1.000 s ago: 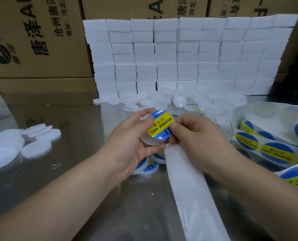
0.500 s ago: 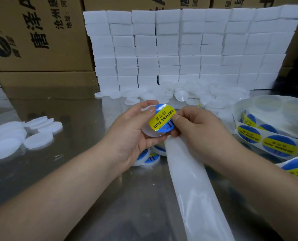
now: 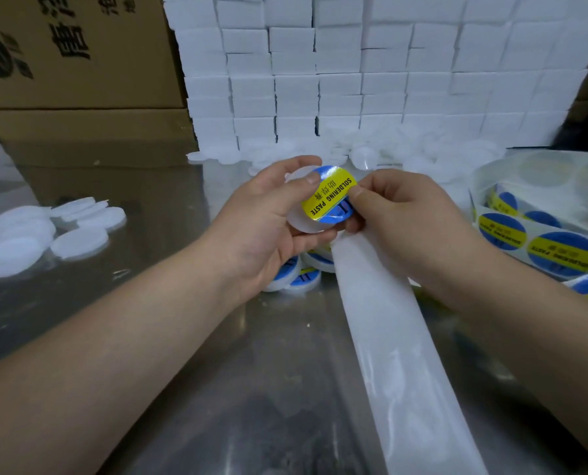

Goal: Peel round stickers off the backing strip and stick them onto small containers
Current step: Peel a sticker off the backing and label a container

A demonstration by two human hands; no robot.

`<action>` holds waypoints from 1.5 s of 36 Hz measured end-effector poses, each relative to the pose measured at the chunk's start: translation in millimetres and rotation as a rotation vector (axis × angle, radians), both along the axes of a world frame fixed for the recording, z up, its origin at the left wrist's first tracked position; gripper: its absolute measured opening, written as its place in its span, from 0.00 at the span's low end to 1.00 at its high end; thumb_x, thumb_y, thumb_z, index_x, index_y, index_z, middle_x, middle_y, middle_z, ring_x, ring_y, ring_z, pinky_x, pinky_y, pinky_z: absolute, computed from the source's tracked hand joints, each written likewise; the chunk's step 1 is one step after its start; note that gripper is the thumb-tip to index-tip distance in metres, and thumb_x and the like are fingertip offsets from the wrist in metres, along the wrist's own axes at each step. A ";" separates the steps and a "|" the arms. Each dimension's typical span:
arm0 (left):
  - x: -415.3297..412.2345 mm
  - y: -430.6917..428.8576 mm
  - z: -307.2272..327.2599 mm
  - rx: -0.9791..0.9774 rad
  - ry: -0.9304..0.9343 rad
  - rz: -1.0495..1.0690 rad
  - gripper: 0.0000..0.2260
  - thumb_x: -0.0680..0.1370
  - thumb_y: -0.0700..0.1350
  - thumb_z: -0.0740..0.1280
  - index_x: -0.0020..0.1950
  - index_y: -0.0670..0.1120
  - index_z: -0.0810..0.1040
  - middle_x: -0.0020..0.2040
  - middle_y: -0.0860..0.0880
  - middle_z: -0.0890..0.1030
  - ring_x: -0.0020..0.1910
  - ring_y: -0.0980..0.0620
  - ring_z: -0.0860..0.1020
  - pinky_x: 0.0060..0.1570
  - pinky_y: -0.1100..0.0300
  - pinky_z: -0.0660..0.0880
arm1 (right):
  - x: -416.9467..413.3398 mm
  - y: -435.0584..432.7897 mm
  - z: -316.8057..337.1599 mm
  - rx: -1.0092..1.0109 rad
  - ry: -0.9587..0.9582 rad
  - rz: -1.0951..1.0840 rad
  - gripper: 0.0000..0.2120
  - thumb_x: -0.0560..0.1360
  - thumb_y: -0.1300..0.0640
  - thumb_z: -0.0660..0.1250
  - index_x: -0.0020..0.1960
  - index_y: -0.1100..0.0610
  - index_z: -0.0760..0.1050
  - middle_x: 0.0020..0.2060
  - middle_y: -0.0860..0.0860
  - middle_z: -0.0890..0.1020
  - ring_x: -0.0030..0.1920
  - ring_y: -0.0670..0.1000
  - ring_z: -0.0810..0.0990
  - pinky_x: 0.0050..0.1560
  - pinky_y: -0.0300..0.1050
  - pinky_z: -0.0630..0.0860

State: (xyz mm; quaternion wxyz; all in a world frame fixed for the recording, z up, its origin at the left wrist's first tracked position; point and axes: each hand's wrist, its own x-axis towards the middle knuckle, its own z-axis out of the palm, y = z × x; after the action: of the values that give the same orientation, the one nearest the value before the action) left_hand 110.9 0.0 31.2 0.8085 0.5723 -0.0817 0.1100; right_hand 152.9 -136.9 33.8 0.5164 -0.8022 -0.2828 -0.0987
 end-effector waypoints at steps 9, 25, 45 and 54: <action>-0.5 -0.3 -1.0 0.021 -0.023 -0.014 0.07 0.77 0.40 0.61 0.51 0.48 0.76 0.44 0.46 0.81 0.39 0.47 0.81 0.39 0.57 0.80 | -2.1 -0.2 1.2 0.000 0.015 0.011 0.15 0.76 0.56 0.60 0.31 0.53 0.73 0.22 0.38 0.77 0.24 0.37 0.71 0.25 0.28 0.64; 0.2 -1.9 -2.4 0.037 -0.030 0.020 0.07 0.77 0.40 0.62 0.52 0.49 0.76 0.47 0.45 0.81 0.40 0.48 0.81 0.36 0.59 0.79 | -2.8 -1.0 2.8 -0.046 -0.004 -0.039 0.16 0.75 0.55 0.61 0.29 0.52 0.74 0.21 0.37 0.76 0.23 0.38 0.70 0.24 0.29 0.64; -1.2 -1.5 -0.8 -0.031 0.022 -0.017 0.11 0.79 0.42 0.55 0.51 0.45 0.76 0.47 0.42 0.81 0.41 0.45 0.82 0.38 0.55 0.81 | -3.9 -1.2 2.4 -0.061 -0.011 -0.055 0.15 0.76 0.54 0.62 0.32 0.55 0.77 0.23 0.38 0.78 0.26 0.38 0.72 0.27 0.32 0.65; 0.8 -2.4 -3.6 0.010 0.006 0.013 0.11 0.80 0.46 0.55 0.51 0.47 0.77 0.47 0.43 0.81 0.42 0.46 0.82 0.43 0.53 0.80 | -3.7 -0.7 2.5 -0.049 -0.002 -0.040 0.14 0.75 0.54 0.62 0.32 0.53 0.76 0.22 0.38 0.77 0.25 0.38 0.71 0.26 0.31 0.65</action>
State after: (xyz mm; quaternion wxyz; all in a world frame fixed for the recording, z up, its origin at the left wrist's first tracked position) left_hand 111.7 -2.4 27.5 0.8050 0.5774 -0.0761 0.1134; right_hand 149.1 -137.5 36.4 0.4941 -0.8201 -0.2699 -0.1028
